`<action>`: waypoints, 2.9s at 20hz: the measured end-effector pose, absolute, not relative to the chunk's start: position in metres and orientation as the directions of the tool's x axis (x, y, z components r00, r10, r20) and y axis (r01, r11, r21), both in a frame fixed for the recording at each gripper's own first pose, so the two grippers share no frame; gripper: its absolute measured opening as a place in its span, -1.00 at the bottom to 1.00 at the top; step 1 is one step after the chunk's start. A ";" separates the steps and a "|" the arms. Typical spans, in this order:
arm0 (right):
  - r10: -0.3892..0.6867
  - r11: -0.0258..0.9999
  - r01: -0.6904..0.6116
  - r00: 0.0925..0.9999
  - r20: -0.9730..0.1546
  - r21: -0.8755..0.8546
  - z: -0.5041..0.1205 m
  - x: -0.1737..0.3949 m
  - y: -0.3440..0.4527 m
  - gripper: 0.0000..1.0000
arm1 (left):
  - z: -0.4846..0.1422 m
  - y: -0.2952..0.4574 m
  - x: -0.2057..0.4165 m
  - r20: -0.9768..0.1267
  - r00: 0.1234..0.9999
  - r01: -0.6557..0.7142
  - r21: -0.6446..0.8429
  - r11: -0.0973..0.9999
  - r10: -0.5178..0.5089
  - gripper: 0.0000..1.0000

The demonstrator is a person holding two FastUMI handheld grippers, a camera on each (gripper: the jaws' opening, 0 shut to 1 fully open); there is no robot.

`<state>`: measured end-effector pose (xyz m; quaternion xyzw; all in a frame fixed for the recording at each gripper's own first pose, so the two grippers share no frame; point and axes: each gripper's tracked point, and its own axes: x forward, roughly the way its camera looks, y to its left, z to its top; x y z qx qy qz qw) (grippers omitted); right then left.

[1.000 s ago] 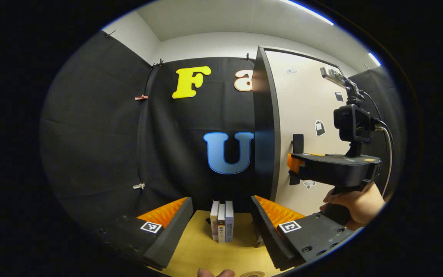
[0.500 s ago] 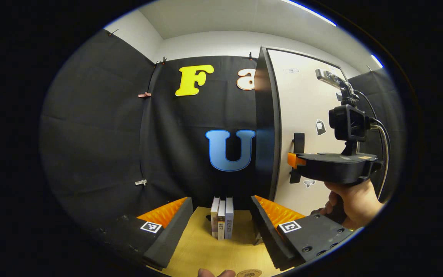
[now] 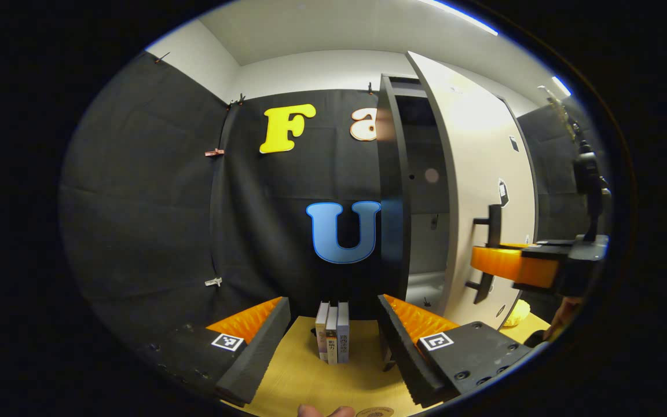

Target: Open the cabinet door with the right hand, grasp the bottle in the cabinet with the left hand and place it on the coaster, then close the cabinet door with the right hand.

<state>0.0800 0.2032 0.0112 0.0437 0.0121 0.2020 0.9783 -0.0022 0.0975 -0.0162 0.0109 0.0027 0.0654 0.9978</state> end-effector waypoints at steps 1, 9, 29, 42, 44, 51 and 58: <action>0.405 0.911 -0.403 0.914 -0.007 0.092 0.011 0.070 0.197 -0.67 | -0.013 0.094 -0.002 0.005 0.992 -0.130 0.027 0.991 0.130 0.89; 0.396 0.913 -0.391 0.918 -0.020 0.120 0.015 0.014 0.136 -0.67 | -0.002 0.046 0.007 0.037 0.997 -0.075 0.004 0.997 0.075 0.89; 0.044 0.995 -0.043 0.999 -0.011 0.089 0.025 -0.043 -0.077 -0.74 | 0.006 -0.096 0.012 0.051 0.993 0.106 0.002 0.994 -0.106 0.89; 0.071 0.977 -0.068 0.997 -0.004 0.202 0.036 -0.061 -0.097 -0.82 | 0.008 -0.156 0.030 0.055 0.984 0.168 0.058 0.984 -0.171 0.84; 0.032 0.969 -0.032 0.999 0.005 0.247 0.044 -0.068 -0.110 -0.82 | 0.007 -0.162 0.040 0.062 0.982 0.174 0.064 0.983 -0.178 0.84; -0.146 0.977 0.143 0.989 0.007 0.158 0.030 -0.084 -0.169 1.00 | 0.003 -0.173 0.108 0.067 0.981 0.181 0.043 0.983 -0.183 0.93; -0.197 0.979 0.197 0.980 0.004 0.060 0.020 -0.066 -0.186 0.95 | -0.019 -0.178 0.196 0.023 0.988 0.151 -0.014 0.988 -0.150 0.92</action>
